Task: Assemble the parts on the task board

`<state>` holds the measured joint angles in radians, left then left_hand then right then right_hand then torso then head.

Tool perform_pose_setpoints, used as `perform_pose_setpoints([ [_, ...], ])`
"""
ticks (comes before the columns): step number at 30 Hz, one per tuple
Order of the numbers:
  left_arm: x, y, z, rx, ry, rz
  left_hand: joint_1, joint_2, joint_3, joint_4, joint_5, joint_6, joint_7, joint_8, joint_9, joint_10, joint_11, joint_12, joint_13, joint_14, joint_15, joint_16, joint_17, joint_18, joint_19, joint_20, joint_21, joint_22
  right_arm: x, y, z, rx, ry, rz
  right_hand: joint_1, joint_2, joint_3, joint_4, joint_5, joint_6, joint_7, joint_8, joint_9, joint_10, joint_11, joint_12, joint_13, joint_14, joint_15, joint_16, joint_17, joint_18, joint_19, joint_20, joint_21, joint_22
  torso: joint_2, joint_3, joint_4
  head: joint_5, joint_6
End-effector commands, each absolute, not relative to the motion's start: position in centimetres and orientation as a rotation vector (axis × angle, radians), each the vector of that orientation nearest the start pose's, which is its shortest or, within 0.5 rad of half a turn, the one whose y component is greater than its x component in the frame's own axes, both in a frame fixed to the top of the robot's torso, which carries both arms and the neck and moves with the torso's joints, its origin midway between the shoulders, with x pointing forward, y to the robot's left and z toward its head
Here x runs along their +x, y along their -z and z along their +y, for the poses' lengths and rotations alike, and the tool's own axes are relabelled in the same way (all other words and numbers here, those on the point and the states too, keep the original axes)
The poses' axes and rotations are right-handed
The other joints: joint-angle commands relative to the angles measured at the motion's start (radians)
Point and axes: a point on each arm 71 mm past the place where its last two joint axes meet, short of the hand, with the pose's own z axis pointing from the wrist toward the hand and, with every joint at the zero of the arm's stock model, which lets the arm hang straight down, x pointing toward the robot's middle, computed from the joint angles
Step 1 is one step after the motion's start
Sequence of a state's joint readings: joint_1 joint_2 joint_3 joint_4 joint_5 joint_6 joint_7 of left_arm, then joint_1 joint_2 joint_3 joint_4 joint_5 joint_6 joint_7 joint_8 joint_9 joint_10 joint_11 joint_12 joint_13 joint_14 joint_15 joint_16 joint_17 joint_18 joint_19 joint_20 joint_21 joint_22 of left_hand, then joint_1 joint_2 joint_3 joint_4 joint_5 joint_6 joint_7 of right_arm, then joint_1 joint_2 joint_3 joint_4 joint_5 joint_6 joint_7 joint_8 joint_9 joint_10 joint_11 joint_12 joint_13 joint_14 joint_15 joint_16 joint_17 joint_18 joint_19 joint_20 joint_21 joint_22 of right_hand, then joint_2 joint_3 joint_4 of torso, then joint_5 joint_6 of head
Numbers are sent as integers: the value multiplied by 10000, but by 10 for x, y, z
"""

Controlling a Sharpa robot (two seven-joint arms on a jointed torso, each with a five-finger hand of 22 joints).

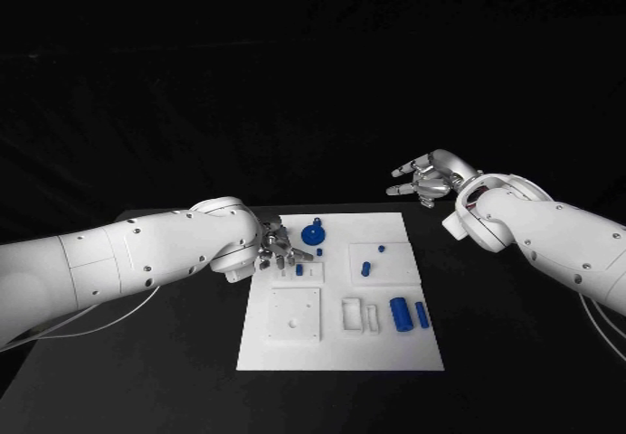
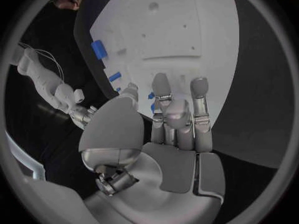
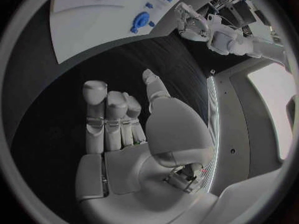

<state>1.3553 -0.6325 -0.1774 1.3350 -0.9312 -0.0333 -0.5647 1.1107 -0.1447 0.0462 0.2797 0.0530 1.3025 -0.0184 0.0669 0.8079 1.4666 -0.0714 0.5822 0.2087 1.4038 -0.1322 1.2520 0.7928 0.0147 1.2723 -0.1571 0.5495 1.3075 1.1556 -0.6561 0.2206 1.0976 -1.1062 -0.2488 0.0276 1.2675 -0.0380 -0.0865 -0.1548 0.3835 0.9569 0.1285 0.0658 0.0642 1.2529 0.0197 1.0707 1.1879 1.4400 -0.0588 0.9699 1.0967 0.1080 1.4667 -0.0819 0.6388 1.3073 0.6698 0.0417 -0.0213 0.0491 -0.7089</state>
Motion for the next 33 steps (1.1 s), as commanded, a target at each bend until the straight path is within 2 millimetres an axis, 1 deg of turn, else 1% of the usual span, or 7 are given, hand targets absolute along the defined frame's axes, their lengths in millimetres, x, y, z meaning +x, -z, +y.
perform_pose_setpoints([
  [1,533,190,180,-4070,4231,21990,189,183,10,-258,284,-80,39,-24,-363,488,55,-109,65,-78,26,-86,-116,3,11,78,-66,147,575,153,-244,3408,-7920,15681,18,61,-2,-7,56,-74,-21,-38,-3,-89,-15,-51,-9,-71,24,-36,-15,179,496,71,-45,596,2,10,-2,24,59],
  [7,556,166,195,-4642,4152,21621,347,881,-503,-1591,2486,-611,176,-13,-1324,462,135,-1091,531,-436,78,-565,-902,6,-115,121,-363,121,574,153,-245,3422,-7892,15669,7,60,1,9,77,-35,-24,-34,0,-77,-17,-40,-7,-64,24,-38,-12,179,498,71,-41,595,41,9,-27,49,116],
  [10,566,159,201,-4882,4086,21491,280,1121,-722,-1904,2564,-790,258,-31,-2086,480,201,-1736,928,-636,138,-779,-1336,28,-132,184,-585,116,574,152,-245,3418,-7896,15660,7,60,1,9,77,-35,-24,-34,0,-77,-17,-40,-7,-64,24,-38,-12,179,498,71,-41,595,64,10,-50,58,121],
  [12,574,155,205,-5039,4043,21424,132,1055,-785,-1826,1952,-2058,637,-28,-2957,446,291,-1909,1067,-661,242,-698,-1295,57,-129,248,-654,141,574,152,-245,3410,-7905,15653,6,58,6,17,113,-48,-23,-36,-1,-76,-18,-45,-13,-62,23,-40,-13,176,501,70,-25,600,104,1,-87,78,158],
  [13,576,154,206,-5079,4019,21405,195,959,-565,-1712,1863,-1680,649,134,-5402,414,329,-1738,944,-810,358,-446,-1237,289,-113,439,-707,215,574,152,-245,3407,-7908,15651,6,58,6,17,113,-48,-23,-36,-1,-76,-18,-45,-13,-62,23,-40,-13,176,501,70,-25,600,115,2,-96,87,165],
  [24,600,149,215,-4900,3246,21100,263,1215,-816,-2138,2149,-1704,704,67,-5702,441,330,-1509,914,-651,268,-263,-1178,203,-43,322,-590,196,572,150,-244,3347,-7962,15617,2,50,11,31,185,-24,-26,-33,1,-67,-21,-38,-12,-53,19,-35,-7,177,501,68,-29,599,276,-18,-237,207,310],
  [33,608,156,217,-4252,2619,21575,155,1078,-782,-2021,1856,-1800,726,77,-5745,445,345,-1497,909,-660,281,-192,-1162,217,-81,340,-543,192,571,149,-243,3289,-7972,15580,1,48,15,41,208,-37,-26,-36,-1,-73,-22,-51,-24,-51,19,-39,-9,176,502,67,-21,599,401,-32,-324,233,360],
])
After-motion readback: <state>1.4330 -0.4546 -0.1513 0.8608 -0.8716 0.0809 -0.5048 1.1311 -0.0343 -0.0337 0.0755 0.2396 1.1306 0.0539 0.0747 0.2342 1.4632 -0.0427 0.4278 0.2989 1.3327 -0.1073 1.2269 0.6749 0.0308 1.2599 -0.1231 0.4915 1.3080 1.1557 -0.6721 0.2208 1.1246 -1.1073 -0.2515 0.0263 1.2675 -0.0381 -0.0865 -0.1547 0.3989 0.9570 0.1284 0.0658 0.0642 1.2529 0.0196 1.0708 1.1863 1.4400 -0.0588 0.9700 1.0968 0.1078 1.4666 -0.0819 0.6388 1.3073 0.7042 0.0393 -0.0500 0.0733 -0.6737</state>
